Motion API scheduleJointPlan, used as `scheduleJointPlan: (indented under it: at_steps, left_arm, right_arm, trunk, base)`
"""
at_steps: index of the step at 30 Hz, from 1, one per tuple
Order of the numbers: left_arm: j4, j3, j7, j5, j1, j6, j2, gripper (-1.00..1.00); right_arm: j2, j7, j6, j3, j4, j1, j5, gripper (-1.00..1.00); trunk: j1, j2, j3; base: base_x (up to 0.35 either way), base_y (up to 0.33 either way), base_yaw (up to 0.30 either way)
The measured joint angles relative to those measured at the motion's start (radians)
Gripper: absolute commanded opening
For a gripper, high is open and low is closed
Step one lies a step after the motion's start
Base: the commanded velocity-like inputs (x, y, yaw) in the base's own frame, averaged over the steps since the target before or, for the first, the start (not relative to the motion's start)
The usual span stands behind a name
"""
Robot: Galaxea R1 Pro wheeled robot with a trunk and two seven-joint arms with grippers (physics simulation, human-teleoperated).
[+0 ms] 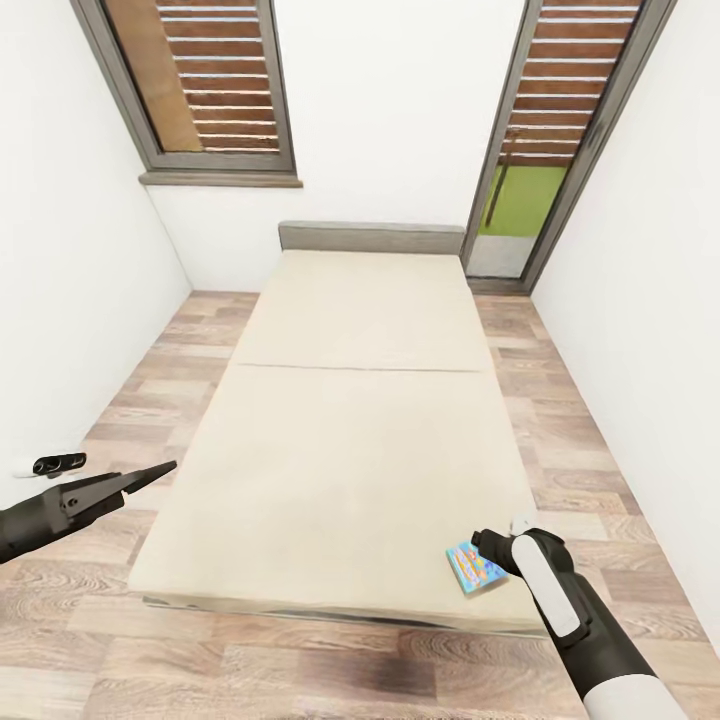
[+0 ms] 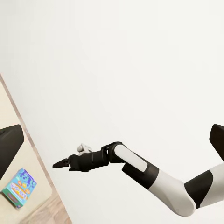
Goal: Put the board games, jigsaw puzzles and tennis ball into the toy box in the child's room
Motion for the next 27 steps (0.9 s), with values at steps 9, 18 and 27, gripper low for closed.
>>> scheduleJointPlan:
  at_steps: [9, 18, 27]
  left_arm:
    - [0.0, -0.001, 0.0, 0.0, 0.0, 0.0, 0.0, 1.0]
    - [0.0, -0.002, 0.0, 0.0, 0.0, 0.0, 0.0, 1.0]
    - [0.0, -0.002, 0.0, 0.001, 0.0, 0.0, 0.0, 1.0]
  right_arm:
    - [-0.002, 0.0, 0.0, 0.0, 0.0, 0.0, 0.0, 1.0]
    - [-0.004, 0.0, 0.0, 0.0, 0.001, 0.0, 0.0, 1.0]
    - [-0.003, 0.0, -0.001, 0.0, 0.0, 0.0, 0.0, 1.0]
  trunk:
    - [0.0, 0.0, -0.015]
    - [0.0, 0.0, -0.03]
    - [0.0, 0.0, -0.045]
  base:
    - [0.032, 0.0, 0.0]
    - [0.184, 0.0, 0.0]
    - [0.026, 0.0, 0.0]
